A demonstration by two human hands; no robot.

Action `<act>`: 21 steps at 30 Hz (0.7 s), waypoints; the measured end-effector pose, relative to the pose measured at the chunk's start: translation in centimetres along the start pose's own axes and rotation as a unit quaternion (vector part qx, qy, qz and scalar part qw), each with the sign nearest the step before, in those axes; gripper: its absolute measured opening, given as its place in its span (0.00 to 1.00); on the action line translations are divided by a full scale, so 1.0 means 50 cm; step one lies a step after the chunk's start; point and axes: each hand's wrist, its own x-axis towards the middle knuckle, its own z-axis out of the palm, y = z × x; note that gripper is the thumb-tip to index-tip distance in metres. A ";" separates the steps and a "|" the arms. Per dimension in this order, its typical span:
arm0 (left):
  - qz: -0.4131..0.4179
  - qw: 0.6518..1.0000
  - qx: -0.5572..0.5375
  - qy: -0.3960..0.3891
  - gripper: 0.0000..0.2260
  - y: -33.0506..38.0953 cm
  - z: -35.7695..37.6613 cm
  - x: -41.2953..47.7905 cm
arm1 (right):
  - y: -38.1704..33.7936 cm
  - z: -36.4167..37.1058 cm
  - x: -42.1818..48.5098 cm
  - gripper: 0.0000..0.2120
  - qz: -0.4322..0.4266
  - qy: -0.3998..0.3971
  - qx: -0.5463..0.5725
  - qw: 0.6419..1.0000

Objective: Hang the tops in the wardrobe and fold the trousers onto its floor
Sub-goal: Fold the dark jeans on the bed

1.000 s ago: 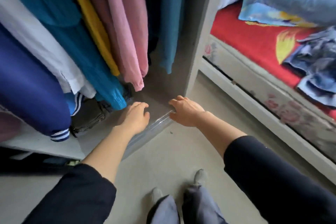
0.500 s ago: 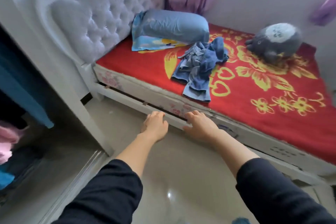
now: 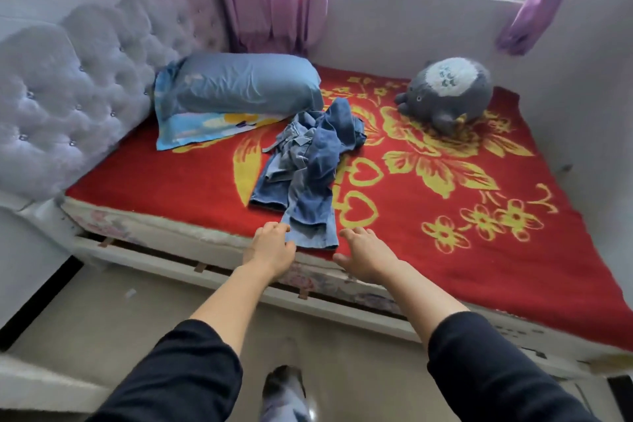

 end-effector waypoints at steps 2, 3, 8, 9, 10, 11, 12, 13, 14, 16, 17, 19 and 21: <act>0.006 1.000 0.013 -0.008 0.18 -0.001 -0.002 0.111 | 0.017 -0.014 0.101 0.26 0.008 -0.005 0.009 1.000; 0.007 1.000 0.016 -0.014 0.18 -0.003 -0.004 0.171 | 0.025 -0.020 0.155 0.26 0.013 -0.005 0.012 1.000; 0.035 0.998 0.021 -0.053 0.17 0.003 -0.028 0.479 | 0.073 -0.075 0.426 0.26 0.073 -0.027 0.051 0.996; 0.040 0.997 0.022 -0.059 0.17 0.006 -0.033 0.532 | 0.083 -0.087 0.473 0.25 0.085 -0.034 0.057 0.994; 0.043 0.997 0.023 -0.062 0.17 0.008 -0.038 0.583 | 0.095 -0.098 0.518 0.25 0.096 -0.034 0.060 0.993; 0.043 0.997 0.024 -0.065 0.16 0.009 -0.042 0.631 | 0.106 -0.110 0.560 0.24 0.105 -0.033 0.065 0.992; 0.043 0.996 0.026 -0.072 0.16 0.009 -0.043 0.676 | 0.117 -0.121 0.597 0.24 0.115 -0.032 0.073 0.990; 0.044 0.995 0.028 -0.081 0.17 0.011 -0.043 0.718 | 0.128 -0.130 0.632 0.24 0.125 -0.032 0.080 0.988; 0.045 0.994 0.032 -0.090 0.17 0.013 -0.040 0.756 | 0.141 -0.137 0.664 0.25 0.133 -0.033 0.085 0.987; 0.050 0.993 0.042 -0.102 0.17 0.021 -0.027 0.825 | 0.170 -0.146 0.725 0.26 0.149 -0.038 0.094 0.984; 0.050 0.992 0.043 -0.107 0.18 0.026 -0.018 0.856 | 0.186 -0.148 0.753 0.26 0.157 -0.040 0.102 0.981; 0.049 0.992 0.035 -0.114 0.18 0.038 0.006 0.913 | 0.218 -0.148 0.808 0.26 0.171 -0.042 0.117 0.977; 0.046 0.991 0.032 -0.121 0.18 0.048 0.037 0.964 | 0.249 -0.140 0.862 0.26 0.177 -0.047 0.122 0.975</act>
